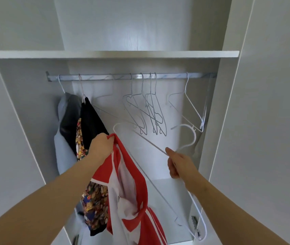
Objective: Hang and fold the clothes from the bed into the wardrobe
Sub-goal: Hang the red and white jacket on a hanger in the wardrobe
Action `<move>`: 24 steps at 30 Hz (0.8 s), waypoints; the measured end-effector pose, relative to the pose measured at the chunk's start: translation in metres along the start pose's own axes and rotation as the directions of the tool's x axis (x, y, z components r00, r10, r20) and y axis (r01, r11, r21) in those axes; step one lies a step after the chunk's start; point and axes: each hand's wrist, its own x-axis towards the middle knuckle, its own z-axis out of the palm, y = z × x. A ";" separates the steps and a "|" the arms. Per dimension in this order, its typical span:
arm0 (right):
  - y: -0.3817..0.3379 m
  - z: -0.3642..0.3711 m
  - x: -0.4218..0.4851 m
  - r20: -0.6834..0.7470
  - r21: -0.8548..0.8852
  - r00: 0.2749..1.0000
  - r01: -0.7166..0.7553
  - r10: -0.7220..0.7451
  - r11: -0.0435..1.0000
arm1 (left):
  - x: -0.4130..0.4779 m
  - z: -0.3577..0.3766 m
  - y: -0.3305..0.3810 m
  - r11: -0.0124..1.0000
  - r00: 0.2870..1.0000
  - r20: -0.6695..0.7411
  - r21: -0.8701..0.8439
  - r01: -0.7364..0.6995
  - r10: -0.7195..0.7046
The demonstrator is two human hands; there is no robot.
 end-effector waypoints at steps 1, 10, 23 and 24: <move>-0.002 0.000 0.001 -0.030 -0.019 1.000 -0.005 0.005 1.000 | 0.003 -0.003 0.001 0.999 1.000 0.019 0.044 -0.001 0.001; -0.008 -0.004 0.003 -0.251 -0.055 0.963 0.085 -0.096 0.995 | 0.025 -0.033 -0.013 0.936 0.949 0.058 -0.158 0.314 -0.309; -0.010 0.031 0.014 -0.079 -0.382 0.976 0.157 -0.202 0.911 | 0.007 -0.029 0.003 0.985 0.974 0.146 -0.052 -0.166 0.171; -0.010 0.039 0.013 -0.066 -0.394 0.978 0.155 -0.196 0.906 | 0.001 -0.026 0.009 0.977 0.965 0.179 -0.130 -0.169 0.191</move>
